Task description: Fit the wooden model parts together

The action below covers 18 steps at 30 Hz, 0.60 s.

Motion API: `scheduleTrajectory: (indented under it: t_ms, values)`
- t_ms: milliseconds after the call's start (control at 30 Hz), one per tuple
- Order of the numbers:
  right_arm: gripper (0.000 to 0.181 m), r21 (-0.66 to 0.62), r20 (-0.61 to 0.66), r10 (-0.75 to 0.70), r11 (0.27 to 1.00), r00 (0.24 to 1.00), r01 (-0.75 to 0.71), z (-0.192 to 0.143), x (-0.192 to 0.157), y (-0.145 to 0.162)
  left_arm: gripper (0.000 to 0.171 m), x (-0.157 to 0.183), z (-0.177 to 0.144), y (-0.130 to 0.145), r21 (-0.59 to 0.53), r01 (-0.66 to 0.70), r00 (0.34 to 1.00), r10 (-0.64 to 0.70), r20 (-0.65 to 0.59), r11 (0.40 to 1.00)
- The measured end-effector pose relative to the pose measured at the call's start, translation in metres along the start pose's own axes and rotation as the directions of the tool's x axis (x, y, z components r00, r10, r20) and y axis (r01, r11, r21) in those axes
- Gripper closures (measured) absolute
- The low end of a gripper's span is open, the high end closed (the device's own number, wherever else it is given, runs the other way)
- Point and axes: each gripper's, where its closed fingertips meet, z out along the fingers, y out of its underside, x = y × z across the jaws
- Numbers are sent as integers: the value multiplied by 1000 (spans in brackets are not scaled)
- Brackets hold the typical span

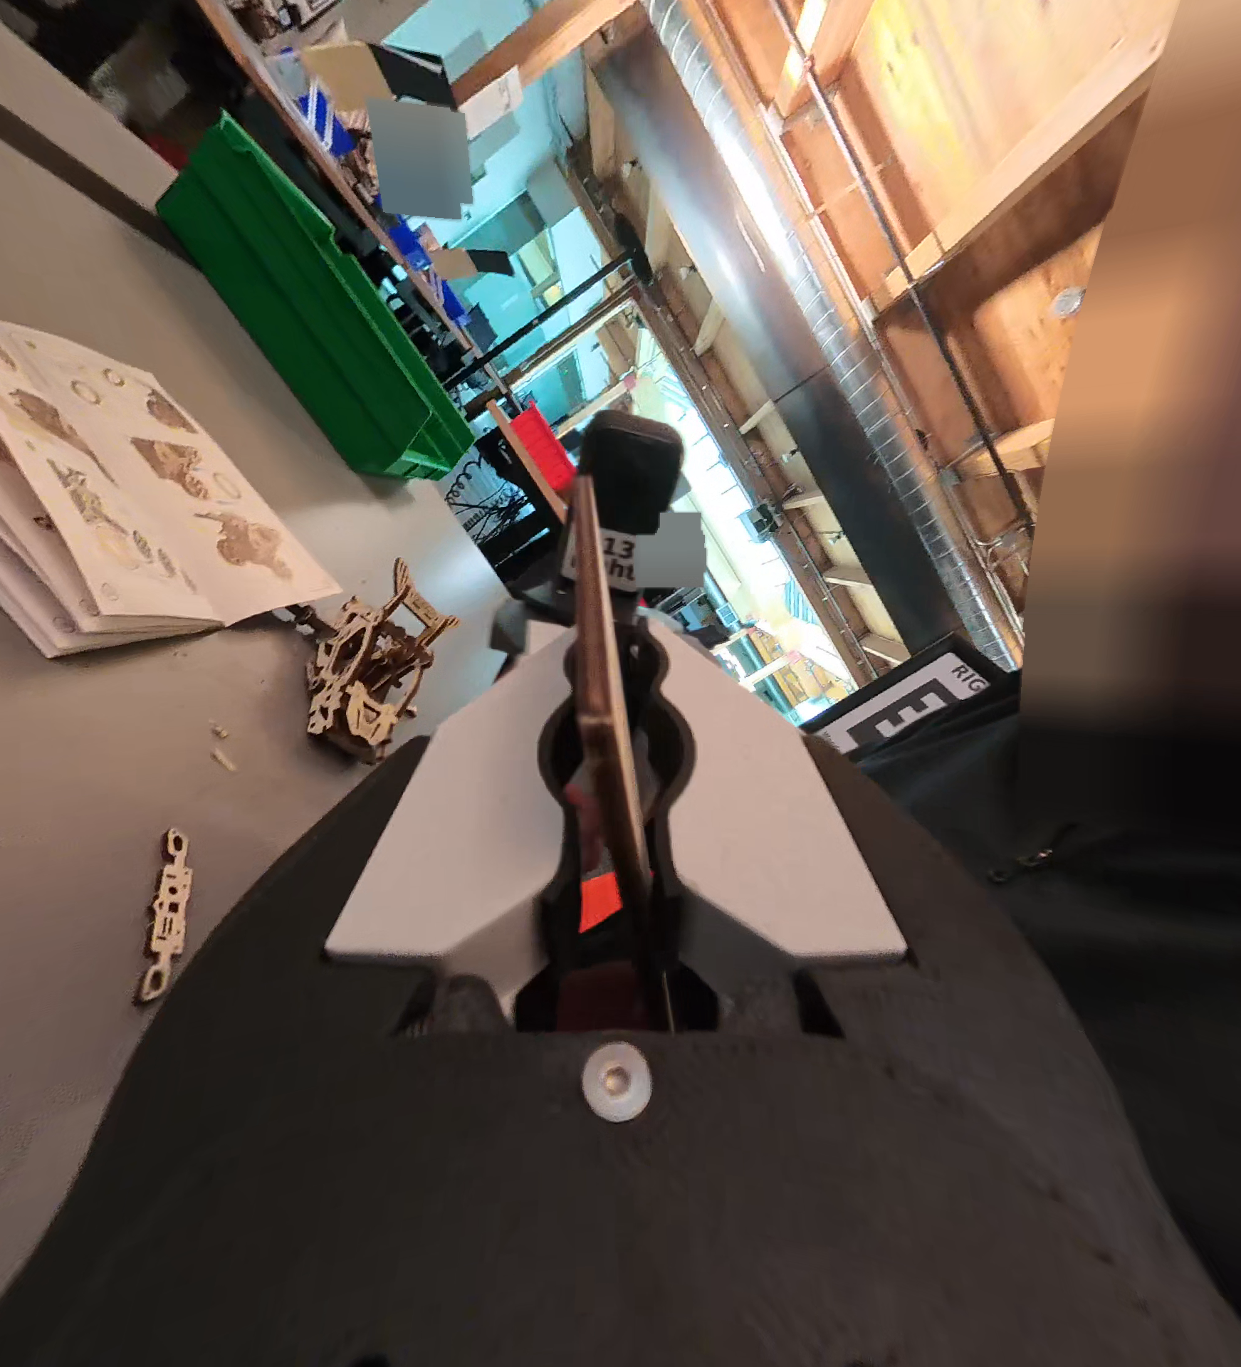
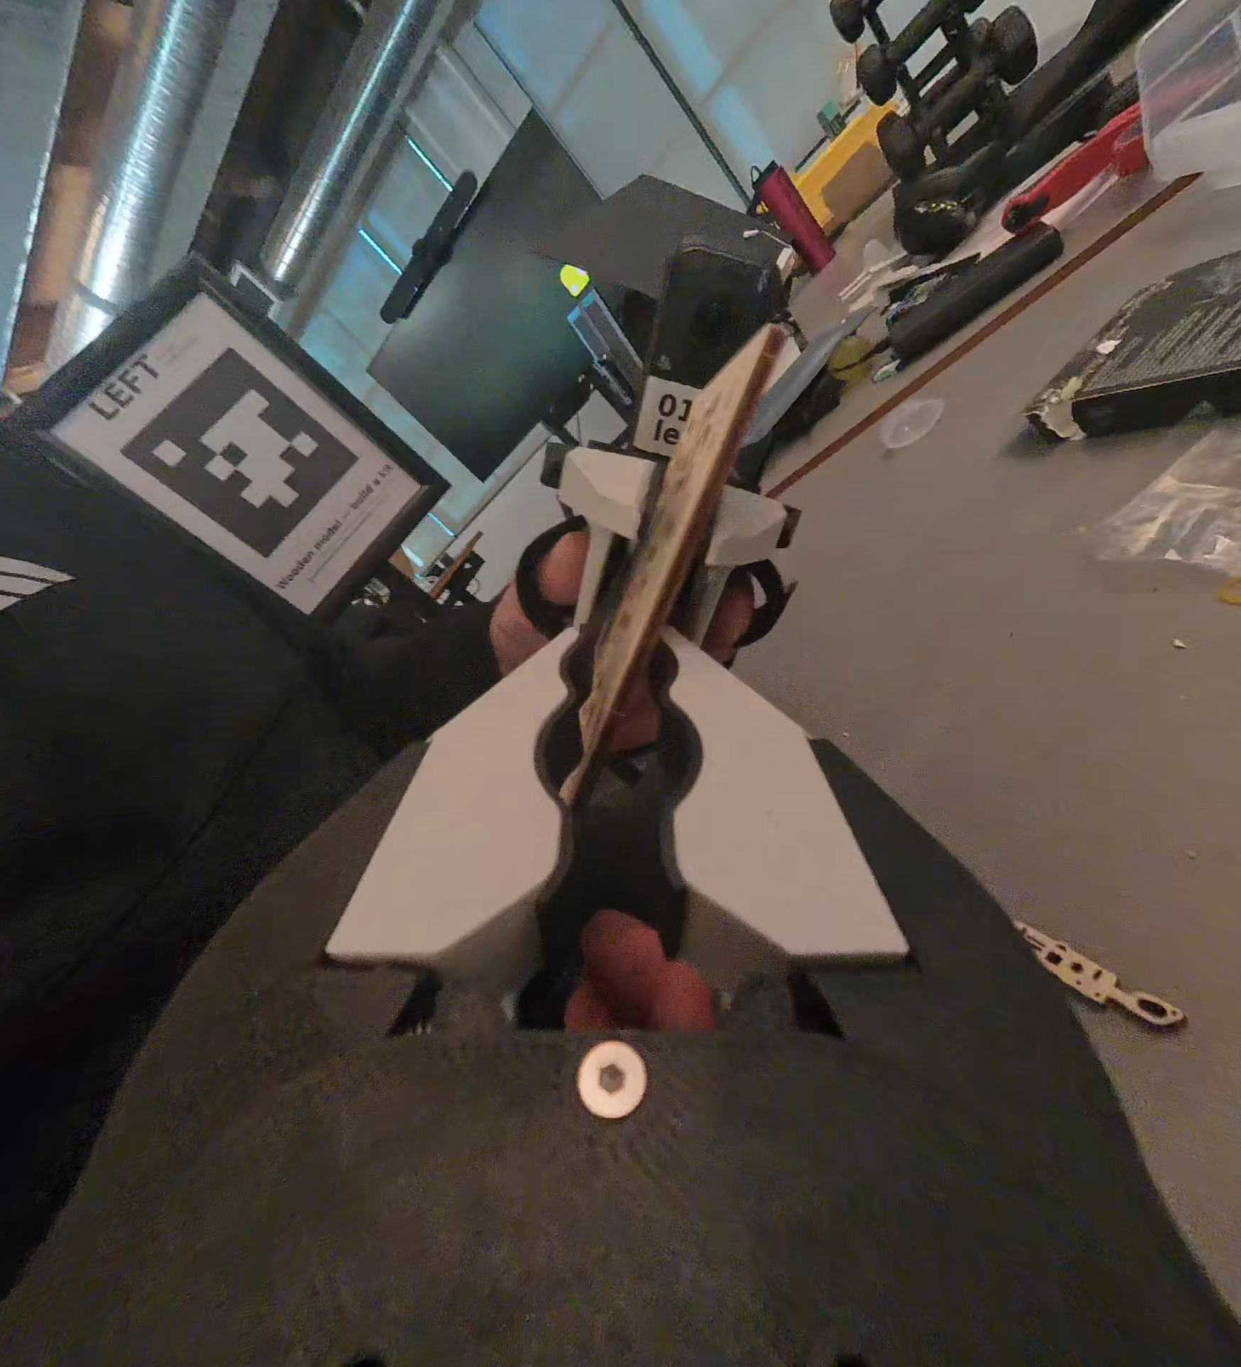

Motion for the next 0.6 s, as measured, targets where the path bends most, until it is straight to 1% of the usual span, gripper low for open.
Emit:
scheduleTrajectory:
  t_ms: [33,67,100,133,200,233,267,300,333,367,433,467,533,567,600]
  values:
    - [175,0,-25,-13,1000,1000,13,0,2,1,163,1,0,2,-11,-6,1000,6,-1,1000]
    - [176,12,-39,-24,1000,999,24,-2,3,-2,158,1,0,3,-18,-20,1000,20,12,1000]
    - [178,64,-39,-23,998,999,26,-5,2,-9,146,2,-1,-1,5,-50,999,50,21,999]
    - [180,106,-21,-6,994,1000,8,-10,1,-15,142,4,-5,-7,46,-72,997,71,23,996]
    - [180,127,-26,13,992,1000,-10,-17,4,-17,148,6,-15,-19,121,-88,996,87,11,989]
    - [180,113,-12,24,993,1000,-22,-15,3,-13,155,6,-16,-17,107,-94,996,94,1,990]
    - [179,108,-10,42,993,999,-41,-14,5,-10,169,4,-14,-12,71,-115,993,114,15,991]
    - [179,115,-21,55,992,998,-52,-14,7,-9,170,-1,-13,-10,52,-161,985,157,66,986]
    - [178,121,-21,57,991,998,-54,-14,9,-7,170,-3,-13,-9,38,-184,980,180,81,982]
    - [174,141,-5,65,988,998,-64,-15,9,-10,170,-4,-13,-7,23,-168,983,165,84,986]
    - [159,233,14,101,967,995,-102,-23,12,-28,170,-7,-12,1,-7,-169,982,169,87,986]
    - [164,252,15,99,963,995,-100,-26,13,-35,170,-8,-10,4,-19,-156,984,157,82,988]
    - [164,176,-53,33,984,998,-23,-21,17,-31,171,-6,-6,5,-11,-144,987,145,67,989]
    - [163,157,-58,12,988,998,-3,-17,16,-31,171,-6,-3,9,-35,-153,986,155,61,988]
    - [167,158,-62,16,987,998,-6,-16,17,-33,171,-6,-1,14,-69,-166,983,171,65,984]
